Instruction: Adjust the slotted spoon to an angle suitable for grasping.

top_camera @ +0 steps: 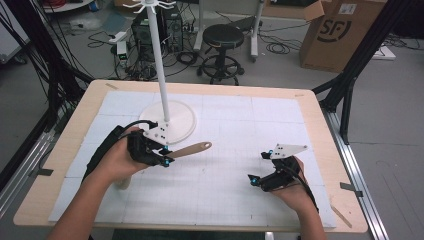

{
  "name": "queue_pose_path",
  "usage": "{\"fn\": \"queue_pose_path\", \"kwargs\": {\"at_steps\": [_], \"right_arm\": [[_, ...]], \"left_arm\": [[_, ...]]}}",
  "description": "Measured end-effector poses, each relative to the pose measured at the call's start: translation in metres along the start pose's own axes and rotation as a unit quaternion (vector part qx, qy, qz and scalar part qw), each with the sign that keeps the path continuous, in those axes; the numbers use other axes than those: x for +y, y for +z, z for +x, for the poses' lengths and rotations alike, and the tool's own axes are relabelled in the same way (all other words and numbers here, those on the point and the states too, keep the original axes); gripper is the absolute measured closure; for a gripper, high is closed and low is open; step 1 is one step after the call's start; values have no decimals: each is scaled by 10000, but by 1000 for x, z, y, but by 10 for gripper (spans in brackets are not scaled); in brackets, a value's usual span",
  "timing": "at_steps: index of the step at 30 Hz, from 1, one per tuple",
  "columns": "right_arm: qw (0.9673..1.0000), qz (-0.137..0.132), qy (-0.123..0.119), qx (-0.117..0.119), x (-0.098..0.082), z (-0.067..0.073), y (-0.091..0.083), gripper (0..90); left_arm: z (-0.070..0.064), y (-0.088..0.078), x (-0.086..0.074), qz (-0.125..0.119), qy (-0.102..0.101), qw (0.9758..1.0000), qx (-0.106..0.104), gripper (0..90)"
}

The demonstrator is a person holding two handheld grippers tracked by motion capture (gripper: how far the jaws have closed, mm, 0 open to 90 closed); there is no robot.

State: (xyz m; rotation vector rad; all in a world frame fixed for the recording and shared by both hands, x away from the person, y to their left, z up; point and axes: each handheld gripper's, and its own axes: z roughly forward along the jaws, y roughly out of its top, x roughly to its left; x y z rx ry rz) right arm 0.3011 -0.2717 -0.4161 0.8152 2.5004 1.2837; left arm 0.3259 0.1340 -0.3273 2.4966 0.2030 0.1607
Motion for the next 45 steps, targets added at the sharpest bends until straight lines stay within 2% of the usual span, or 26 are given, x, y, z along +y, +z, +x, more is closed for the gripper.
{"fn": "queue_pose_path", "kwargs": {"at_steps": [7,12,14,18,24,30,37,45], "right_arm": [[10000,-60,-56,32,5,3,-1,25],[9998,-178,-121,37,9,4,-4,25],[9997,-233,-92,25,11,5,-7,25],[9996,-276,-86,29,14,5,-8,25],[9993,-347,-150,61,26,6,-11,25],[9991,-368,-225,62,37,8,-12,25],[9984,-439,-333,83,53,11,-15,25],[9962,-769,-371,196,70,14,-25,25]], "left_arm": [[-4,-26,13,-619,-8,9981,28,754],[-5,-40,19,-871,-5,9961,115,754],[-4,-44,19,-960,-15,9953,87,754],[-3,-51,19,-1192,-46,9928,124,754],[-4,-56,20,-1383,-93,9902,142,754],[-5,-64,25,-1521,-44,9883,116,754],[-7,-71,33,-1758,60,9844,-6,754],[-10,-73,43,-1948,167,9806,-158,754]]}}
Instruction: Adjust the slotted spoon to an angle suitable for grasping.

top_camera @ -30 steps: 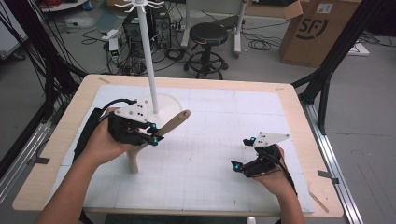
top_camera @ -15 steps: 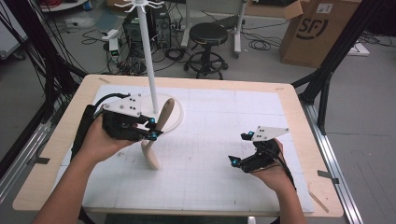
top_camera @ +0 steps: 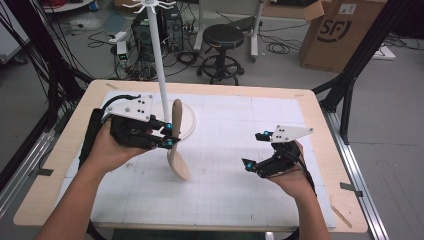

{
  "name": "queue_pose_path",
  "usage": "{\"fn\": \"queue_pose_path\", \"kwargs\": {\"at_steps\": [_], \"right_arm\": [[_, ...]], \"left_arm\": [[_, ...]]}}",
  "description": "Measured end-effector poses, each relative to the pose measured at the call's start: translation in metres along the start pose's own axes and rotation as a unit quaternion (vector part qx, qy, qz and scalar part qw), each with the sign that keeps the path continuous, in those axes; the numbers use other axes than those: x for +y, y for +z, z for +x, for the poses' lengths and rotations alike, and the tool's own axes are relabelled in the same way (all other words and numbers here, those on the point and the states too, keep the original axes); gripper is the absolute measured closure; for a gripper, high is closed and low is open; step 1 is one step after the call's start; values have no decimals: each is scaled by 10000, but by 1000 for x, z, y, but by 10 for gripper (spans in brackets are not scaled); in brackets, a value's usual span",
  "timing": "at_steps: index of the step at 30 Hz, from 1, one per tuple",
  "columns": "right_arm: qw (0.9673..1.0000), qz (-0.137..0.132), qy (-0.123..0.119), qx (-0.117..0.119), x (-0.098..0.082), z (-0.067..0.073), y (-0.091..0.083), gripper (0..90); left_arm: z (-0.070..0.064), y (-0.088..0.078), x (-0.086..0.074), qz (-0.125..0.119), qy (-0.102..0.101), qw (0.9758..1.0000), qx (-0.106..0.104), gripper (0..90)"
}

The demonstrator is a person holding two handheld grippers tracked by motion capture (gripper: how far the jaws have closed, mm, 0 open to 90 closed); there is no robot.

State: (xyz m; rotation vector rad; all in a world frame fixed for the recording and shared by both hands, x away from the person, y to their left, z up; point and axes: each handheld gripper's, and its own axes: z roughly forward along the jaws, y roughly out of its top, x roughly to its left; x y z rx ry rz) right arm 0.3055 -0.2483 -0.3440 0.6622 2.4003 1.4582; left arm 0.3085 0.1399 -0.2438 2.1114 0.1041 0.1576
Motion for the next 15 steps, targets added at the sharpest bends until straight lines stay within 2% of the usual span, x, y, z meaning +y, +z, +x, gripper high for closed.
{"fn": "queue_pose_path", "kwargs": {"at_steps": [10,15], "right_arm": [[9990,-417,-51,179,25,0,-7,25],[9987,-457,-117,210,34,1,-7,25]], "left_arm": [[3,6,5,-122,-24,9998,-144,753],[2,9,6,-68,0,9999,-150,753]]}}
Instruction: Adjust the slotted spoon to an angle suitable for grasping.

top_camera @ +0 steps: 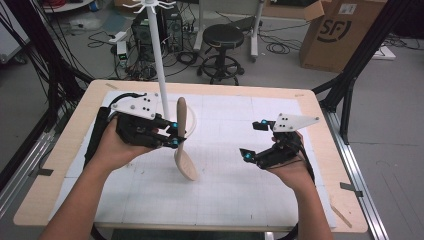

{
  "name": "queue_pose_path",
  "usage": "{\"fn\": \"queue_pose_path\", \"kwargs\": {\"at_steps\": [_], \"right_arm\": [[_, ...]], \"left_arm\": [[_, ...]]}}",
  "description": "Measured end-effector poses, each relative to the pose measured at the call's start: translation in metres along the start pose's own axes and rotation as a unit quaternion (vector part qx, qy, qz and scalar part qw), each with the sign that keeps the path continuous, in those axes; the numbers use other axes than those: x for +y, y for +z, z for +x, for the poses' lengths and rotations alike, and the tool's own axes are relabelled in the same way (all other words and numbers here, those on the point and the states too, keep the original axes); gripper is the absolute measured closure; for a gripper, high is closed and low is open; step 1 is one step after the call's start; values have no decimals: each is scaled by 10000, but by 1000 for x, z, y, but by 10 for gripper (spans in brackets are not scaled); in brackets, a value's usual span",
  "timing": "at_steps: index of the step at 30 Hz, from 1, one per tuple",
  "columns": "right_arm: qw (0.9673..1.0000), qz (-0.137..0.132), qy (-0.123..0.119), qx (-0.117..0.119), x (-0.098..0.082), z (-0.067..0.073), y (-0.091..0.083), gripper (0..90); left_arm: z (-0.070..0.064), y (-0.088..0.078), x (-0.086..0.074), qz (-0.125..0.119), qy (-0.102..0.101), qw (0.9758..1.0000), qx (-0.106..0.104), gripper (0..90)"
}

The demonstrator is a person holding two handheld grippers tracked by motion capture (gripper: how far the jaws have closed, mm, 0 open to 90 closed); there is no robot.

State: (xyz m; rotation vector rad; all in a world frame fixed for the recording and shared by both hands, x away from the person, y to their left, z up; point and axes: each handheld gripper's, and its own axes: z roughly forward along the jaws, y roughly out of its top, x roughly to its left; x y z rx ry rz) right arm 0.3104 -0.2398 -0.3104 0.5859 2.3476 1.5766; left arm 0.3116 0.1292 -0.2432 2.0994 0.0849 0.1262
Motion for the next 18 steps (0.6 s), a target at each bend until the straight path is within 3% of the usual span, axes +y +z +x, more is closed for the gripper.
{"fn": "queue_pose_path", "kwargs": {"at_steps": [7,11,18], "right_arm": [[9999,-62,-79,22,13,2,-2,25],[9996,-266,-57,115,20,2,-4,25],[9994,-273,-111,155,25,3,-4,25]], "left_arm": [[0,2,2,-3,17,10000,-48,753],[2,4,1,-14,-13,10000,-52,753],[1,3,1,-17,7,10000,-41,753]]}}
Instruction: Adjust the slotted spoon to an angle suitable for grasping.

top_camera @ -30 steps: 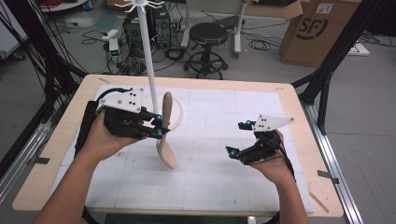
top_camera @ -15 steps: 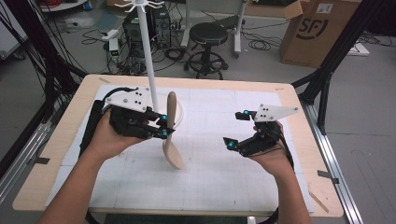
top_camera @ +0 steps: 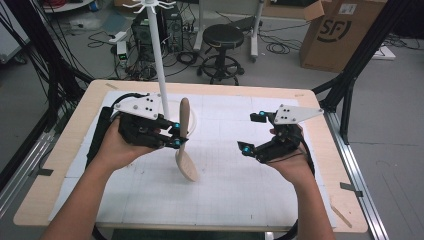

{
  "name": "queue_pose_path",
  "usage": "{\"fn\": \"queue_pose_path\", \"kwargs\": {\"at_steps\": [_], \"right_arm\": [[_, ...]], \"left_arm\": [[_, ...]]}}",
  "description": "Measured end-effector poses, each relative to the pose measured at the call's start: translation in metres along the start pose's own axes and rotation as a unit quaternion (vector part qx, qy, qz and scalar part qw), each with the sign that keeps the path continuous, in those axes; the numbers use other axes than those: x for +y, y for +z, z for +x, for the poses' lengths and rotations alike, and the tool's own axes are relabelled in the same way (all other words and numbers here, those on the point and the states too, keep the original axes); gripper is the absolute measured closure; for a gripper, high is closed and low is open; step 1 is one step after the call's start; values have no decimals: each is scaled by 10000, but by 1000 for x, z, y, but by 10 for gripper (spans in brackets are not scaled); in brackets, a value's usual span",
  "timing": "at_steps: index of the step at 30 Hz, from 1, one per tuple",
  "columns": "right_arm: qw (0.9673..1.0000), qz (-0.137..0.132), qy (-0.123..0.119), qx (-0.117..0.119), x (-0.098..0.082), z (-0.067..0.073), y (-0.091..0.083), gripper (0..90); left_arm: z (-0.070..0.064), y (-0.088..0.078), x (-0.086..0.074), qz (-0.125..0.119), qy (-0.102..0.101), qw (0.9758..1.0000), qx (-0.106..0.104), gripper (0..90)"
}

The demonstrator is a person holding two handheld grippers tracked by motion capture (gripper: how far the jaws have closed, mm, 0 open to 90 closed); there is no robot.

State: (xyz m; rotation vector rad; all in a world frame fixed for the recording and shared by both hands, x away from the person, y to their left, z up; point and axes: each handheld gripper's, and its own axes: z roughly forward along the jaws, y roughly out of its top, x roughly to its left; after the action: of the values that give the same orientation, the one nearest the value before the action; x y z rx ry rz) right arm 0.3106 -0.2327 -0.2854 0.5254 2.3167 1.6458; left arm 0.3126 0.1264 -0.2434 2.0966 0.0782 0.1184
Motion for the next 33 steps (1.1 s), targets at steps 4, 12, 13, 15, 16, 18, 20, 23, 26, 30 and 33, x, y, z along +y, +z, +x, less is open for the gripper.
{"fn": "queue_pose_path", "kwargs": {"at_steps": [4,12,13,15,16,18,20,23,26,30,33], "right_arm": [[9996,-234,-1,131,6,2,-2,25],[9995,-226,-109,201,19,4,1,25],[9993,-245,-132,232,21,5,2,25],[9989,-321,-163,312,27,6,3,25],[9986,-367,-192,341,30,7,4,25],[9973,-490,-233,503,37,10,9,25],[9955,-583,-319,668,44,15,14,25],[9927,-654,-427,923,56,21,25,25],[9909,-686,-484,1049,62,26,33,41],[9885,-727,-567,1201,69,32,45,46],[9872,-720,-591,1294,71,34,52,70]], "left_arm": [[2,1,0,2,-27,10000,-32,753],[1,7,2,-14,-11,10000,-73,753],[2,8,3,-12,-8,10000,-97,753],[3,10,4,-44,-26,9999,-144,753],[4,12,4,-58,-21,9998,-174,752],[4,15,4,-30,-31,9998,-192,753],[5,17,4,-6,-15,9998,-214,752],[3,19,5,5,9,9997,-225,753],[1,19,5,-16,22,9997,-227,752],[0,19,6,-50,49,9997,-249,753],[0,17,6,-53,61,9996,-257,753]]}}
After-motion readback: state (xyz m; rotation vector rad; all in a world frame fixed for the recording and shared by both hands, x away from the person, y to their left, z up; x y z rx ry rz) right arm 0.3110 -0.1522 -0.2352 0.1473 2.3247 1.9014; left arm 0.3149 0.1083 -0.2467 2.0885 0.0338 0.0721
